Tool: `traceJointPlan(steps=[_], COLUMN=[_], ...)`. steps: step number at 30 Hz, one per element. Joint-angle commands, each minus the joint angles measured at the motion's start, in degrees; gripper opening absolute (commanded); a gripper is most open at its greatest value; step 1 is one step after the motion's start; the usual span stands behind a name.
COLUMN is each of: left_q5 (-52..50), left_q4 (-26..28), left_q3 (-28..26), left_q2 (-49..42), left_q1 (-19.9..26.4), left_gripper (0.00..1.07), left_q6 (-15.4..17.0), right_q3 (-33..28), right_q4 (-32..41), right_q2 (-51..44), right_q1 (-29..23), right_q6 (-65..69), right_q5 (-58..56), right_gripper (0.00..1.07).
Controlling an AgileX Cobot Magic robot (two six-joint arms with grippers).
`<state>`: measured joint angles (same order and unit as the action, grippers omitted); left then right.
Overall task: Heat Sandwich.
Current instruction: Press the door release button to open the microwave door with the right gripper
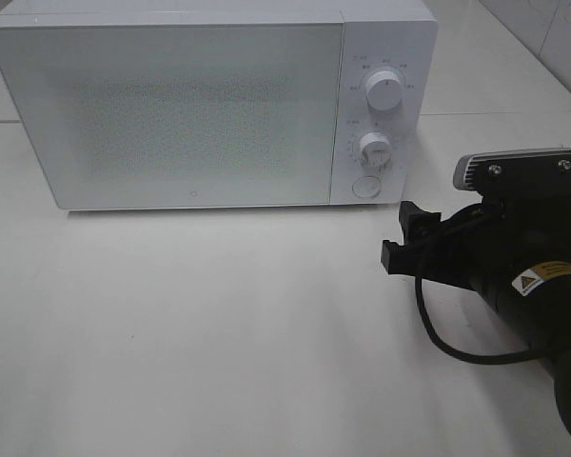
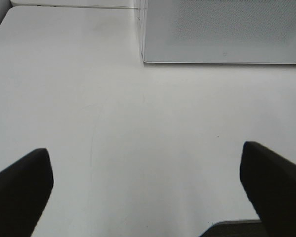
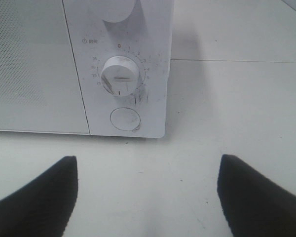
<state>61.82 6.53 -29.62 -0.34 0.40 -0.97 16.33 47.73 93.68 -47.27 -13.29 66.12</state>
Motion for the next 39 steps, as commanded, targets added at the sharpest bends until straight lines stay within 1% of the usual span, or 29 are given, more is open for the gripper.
traceJointPlan(steps=[1,3,7,8,9,12,13,14,15,17,18,19,21,22,23,25,27,28,31,32,33,35,36,37,39], left_q5=[-0.6,-0.6,-0.6,-0.6,-0.6,-0.6,-0.6,-0.6,-0.6,-0.6,-0.6,-0.6,-0.6,-0.6,-0.6,-0.6,-0.6,-0.6,-0.6,-0.6,-0.6,-0.6,-0.6,-0.6,-0.6], left_q4=[0.2,0.2,0.2,0.2,0.2,0.2,0.2,0.2,0.2,0.2,0.2,0.2,0.2,0.2,0.2,0.2,0.2,0.2,0.2,0.2,0.2,0.2,0.2,0.2,0.2], left_q3=[0.2,0.2,0.2,0.2,0.2,0.2,0.2,0.2,0.2,0.2,0.2,0.2,0.2,0.2,0.2,0.2,0.2,0.2,0.2,0.2,0.2,0.2,0.2,0.2,0.2], left_q2=[-1.1,-1.1,-1.1,-1.1,-1.1,-1.1,-1.1,-1.1,-1.1,-1.1,-1.1,-1.1,-1.1,-1.1,-1.1,-1.1,-1.1,-1.1,-1.1,-1.1,-1.1,-1.1,-1.1,-1.1,-1.1], left_q1=[-0.3,-0.3,-0.3,-0.3,-0.3,-0.3,-0.3,-0.3,-0.3,-0.3,-0.3,-0.3,-0.3,-0.3,-0.3,-0.3,-0.3,-0.3,-0.3,-0.3,-0.3,-0.3,-0.3,-0.3,-0.3], left_gripper=[0.98,0.98,0.98,0.98,0.98,0.98,0.98,0.98,0.98,0.98,0.98,0.98,0.98,0.98,0.98,0.98,0.98,0.98,0.98,0.98,0.98,0.98,0.98,0.98,0.98], left_q6=[0.1,0.1,0.1,0.1,0.1,0.1,0.1,0.1,0.1,0.1,0.1,0.1,0.1,0.1,0.1,0.1,0.1,0.1,0.1,0.1,0.1,0.1,0.1,0.1,0.1], right_q3=[0.0,0.0,0.0,0.0,0.0,0.0,0.0,0.0,0.0,0.0,0.0,0.0,0.0,0.0,0.0,0.0,0.0,0.0,0.0,0.0,0.0,0.0,0.0,0.0,0.0], right_q4=[-0.1,-0.1,-0.1,-0.1,-0.1,-0.1,-0.1,-0.1,-0.1,-0.1,-0.1,-0.1,-0.1,-0.1,-0.1,-0.1,-0.1,-0.1,-0.1,-0.1,-0.1,-0.1,-0.1,-0.1,-0.1], right_q2=[0.1,0.1,0.1,0.1,0.1,0.1,0.1,0.1,0.1,0.1,0.1,0.1,0.1,0.1,0.1,0.1,0.1,0.1,0.1,0.1,0.1,0.1,0.1,0.1,0.1], right_q1=[-0.2,-0.2,-0.2,-0.2,-0.2,-0.2,-0.2,-0.2,-0.2,-0.2,-0.2,-0.2,-0.2,-0.2,-0.2,-0.2,-0.2,-0.2,-0.2,-0.2,-0.2,-0.2,-0.2,-0.2,-0.2], right_q6=[4.7,6.7,19.3,19.3,25.2,34.8,34.8,41.8,45.3,51.6,51.6,57.9,64.2,64.2,69.3,74.5,76.4,80.5,84.5,84.5,86.1,87.1,87.2,87.2,87.2], right_q5=[0.6,0.6,0.6,0.6,0.6,0.6,0.6,0.6,0.5,0.5,0.5,0.5,0.5,0.5,0.5,0.3,0.3,0.3,0.3,0.3,0.3,0.1,-0.2,-0.2,-1.3], right_gripper=[0.75,0.75,0.75,0.75,0.75,0.75,0.75,0.75,0.75,0.75,0.75,0.75,0.74,0.74,0.73,0.7,0.68,0.64,0.54,0.54,0.45,0.32,0.18,0.18,0.05])
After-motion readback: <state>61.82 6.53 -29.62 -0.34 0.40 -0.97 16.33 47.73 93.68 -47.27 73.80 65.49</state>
